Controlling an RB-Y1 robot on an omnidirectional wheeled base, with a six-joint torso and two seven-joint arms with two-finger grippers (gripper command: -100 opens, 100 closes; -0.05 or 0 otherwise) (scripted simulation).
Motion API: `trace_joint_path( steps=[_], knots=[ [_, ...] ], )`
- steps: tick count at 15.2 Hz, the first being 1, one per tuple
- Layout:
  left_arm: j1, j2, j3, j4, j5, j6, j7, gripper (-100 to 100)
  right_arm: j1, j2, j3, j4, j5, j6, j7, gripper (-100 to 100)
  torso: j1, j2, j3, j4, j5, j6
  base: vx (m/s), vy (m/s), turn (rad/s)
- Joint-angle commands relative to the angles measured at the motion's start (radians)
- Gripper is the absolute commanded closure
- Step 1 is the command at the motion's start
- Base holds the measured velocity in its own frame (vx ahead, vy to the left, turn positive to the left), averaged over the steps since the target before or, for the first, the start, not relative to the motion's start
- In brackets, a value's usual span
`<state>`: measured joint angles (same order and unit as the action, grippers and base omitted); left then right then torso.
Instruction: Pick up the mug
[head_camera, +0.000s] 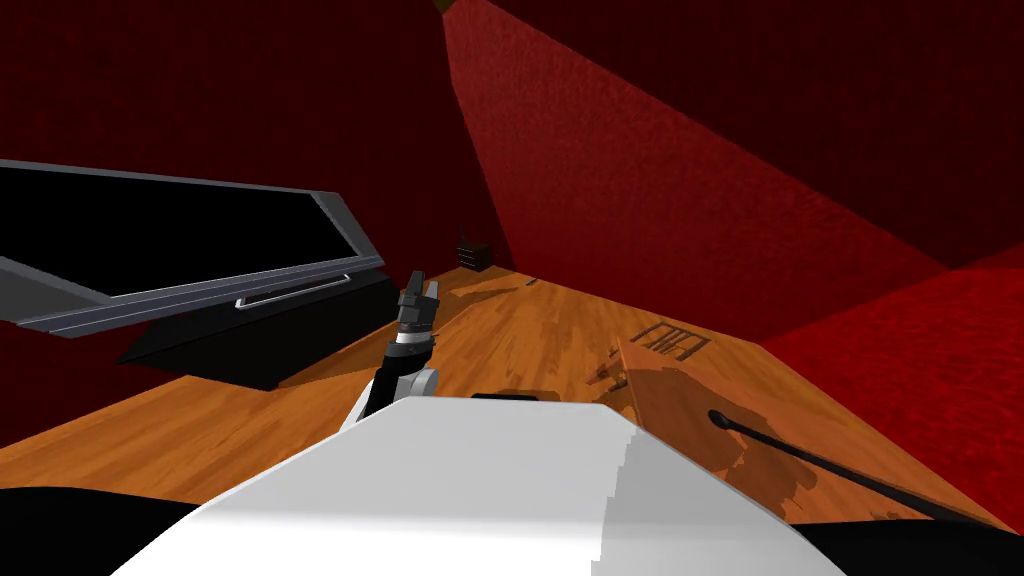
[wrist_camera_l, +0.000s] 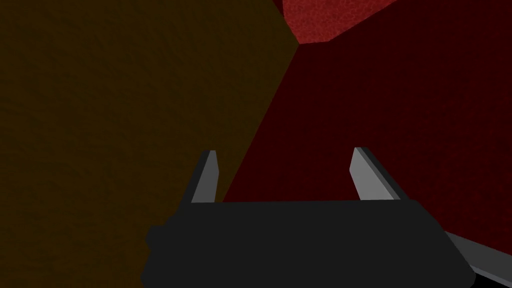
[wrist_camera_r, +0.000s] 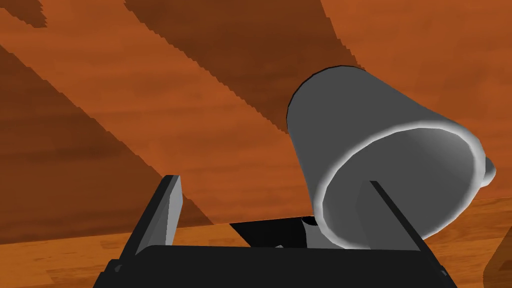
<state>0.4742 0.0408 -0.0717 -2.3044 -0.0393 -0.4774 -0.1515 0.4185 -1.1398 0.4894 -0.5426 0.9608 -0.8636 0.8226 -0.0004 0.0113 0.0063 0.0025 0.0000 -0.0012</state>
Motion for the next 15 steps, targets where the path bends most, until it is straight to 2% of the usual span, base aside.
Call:
trace_joint_path(
  steps=[1,2,5,6,7,8,11,12,15],
  knots=[
    [0.0,0.0,0.0,0.0,0.0,0.0,0.0,0,0.006,0.006,0.017,0.004,-0.033,0.01,-0.013,-100,0.0,0.0,0.0,0.0,0.0,0.0,-0.175,-0.026,0.304],
    [0.0,0.0,0.0,0.0,0.0,0.0,0.0,0,0.016,0.01,0.036,0.005,-0.067,0.021,-0.029,-100,0.0,0.001,0.001,0.0,0.0,0.001,-0.175,-0.008,0.331],
    [0.0,0.0,0.0,0.0,0.0,0.0,0.0,0,0.025,0.015,0.056,0.005,-0.104,0.032,-0.046,-100,0.001,0.001,0.001,0.0,0.0,0.001,-0.157,0.005,0.262],
    [0.0,0.0,0.0,0.0,0.0,0.0,0.0,0,0.034,0.019,0.075,0.006,-0.139,0.043,-0.062,-100,0.001,0.001,0.001,0.0,0.0,0.001,-0.15,0.016,0.296],
    [0.0,0.0,0.0,0.0,0.0,0.0,0.0,0,0.034,0.019,0.075,0.006,-0.14,0.043,-0.062,-100,0.002,0.001,0.001,0.0,0.0,0.001,-0.136,0.005,0.273],
    [0.0,0.0,0.0,0.0,0.0,0.0,0.0,0,0.044,0.024,0.094,0.006,-0.175,0.053,-0.078,-100,0.001,0.0,0.0,0.0,0.0,0.001,-0.152,0.013,0.369],
    [0.0,0.0,0.0,0.0,0.0,0.0,0.0,0,0.053,0.028,0.114,0.007,-0.211,0.064,-0.094,-100,0.001,-0.001,0.0,0.0,0.0,0.001,-0.132,0.009,0.291],
    [0.0,0.0,0.0,0.0,0.0,0.0,0.0,0,0.063,0.033,0.133,0.007,-0.246,0.075,-0.11,-100,0.0,-0.001,0.0,0.0,0.0,0.001,-0.159,0.008,0.282],
    [0.0,0.0,0.0,0.0,0.0,0.0,0.0,0,0.072,0.037,0.153,0.008,-0.282,0.086,-0.127,-100,0.001,0.0,0.0,0.0,0.0,0.001,-0.138,0.027,0.307]
  ],
)
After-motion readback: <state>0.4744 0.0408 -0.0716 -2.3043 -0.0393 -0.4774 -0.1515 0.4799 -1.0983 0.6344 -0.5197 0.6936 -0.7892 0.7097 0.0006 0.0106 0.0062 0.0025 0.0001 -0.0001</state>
